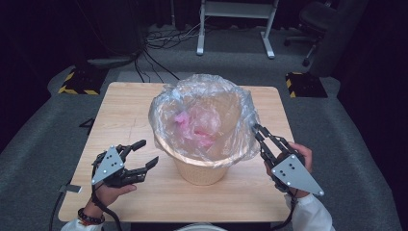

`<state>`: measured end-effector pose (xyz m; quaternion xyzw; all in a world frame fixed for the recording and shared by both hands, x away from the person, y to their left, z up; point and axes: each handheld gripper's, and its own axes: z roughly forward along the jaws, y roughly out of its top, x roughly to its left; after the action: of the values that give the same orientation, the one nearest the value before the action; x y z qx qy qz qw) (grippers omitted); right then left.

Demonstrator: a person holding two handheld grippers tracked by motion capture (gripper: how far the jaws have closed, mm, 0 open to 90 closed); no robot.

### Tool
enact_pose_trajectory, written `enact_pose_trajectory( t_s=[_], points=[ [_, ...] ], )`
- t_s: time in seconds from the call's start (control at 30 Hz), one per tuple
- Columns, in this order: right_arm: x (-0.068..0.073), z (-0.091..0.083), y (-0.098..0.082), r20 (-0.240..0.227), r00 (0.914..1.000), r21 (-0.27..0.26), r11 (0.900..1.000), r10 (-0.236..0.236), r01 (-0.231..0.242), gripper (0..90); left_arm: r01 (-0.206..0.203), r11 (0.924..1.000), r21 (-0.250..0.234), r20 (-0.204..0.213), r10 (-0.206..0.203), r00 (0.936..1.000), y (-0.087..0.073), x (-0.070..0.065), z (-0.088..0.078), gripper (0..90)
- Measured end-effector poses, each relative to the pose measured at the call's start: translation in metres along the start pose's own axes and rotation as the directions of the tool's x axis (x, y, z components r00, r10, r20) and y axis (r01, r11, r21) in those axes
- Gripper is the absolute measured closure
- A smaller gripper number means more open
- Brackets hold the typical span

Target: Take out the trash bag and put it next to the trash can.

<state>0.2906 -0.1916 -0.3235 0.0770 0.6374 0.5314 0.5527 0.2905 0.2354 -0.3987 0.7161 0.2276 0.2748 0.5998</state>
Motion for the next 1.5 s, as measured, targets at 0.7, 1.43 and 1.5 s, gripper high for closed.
enact_pose_trajectory(
  t_s=[0.7, 1.43, 1.5],
  points=[
    [0.065, 0.021, 0.056, -0.254, 0.9648, -0.037, 0.998, -0.067, 0.06, 85.4, -0.068, 0.9939, -0.087, 0.062, 0.074, 0.9953, 0.032, -0.048, 0.017, 68.2],
    [0.12, 0.037, 0.046, -0.439, 0.8951, -0.154, 0.975, 0.077, -0.159, 90.0, 0.052, 0.9752, -0.215, 0.052, -0.042, 0.9978, 0.046, -0.028, -0.018, 29.7],
    [0.126, 0.039, 0.045, -0.446, 0.8925, -0.148, 0.978, 0.068, -0.148, 90.0, 0.04, 0.9728, -0.228, 0.034, -0.033, 0.9989, 0.047, -0.03, -0.017, 27.6]
  ],
)
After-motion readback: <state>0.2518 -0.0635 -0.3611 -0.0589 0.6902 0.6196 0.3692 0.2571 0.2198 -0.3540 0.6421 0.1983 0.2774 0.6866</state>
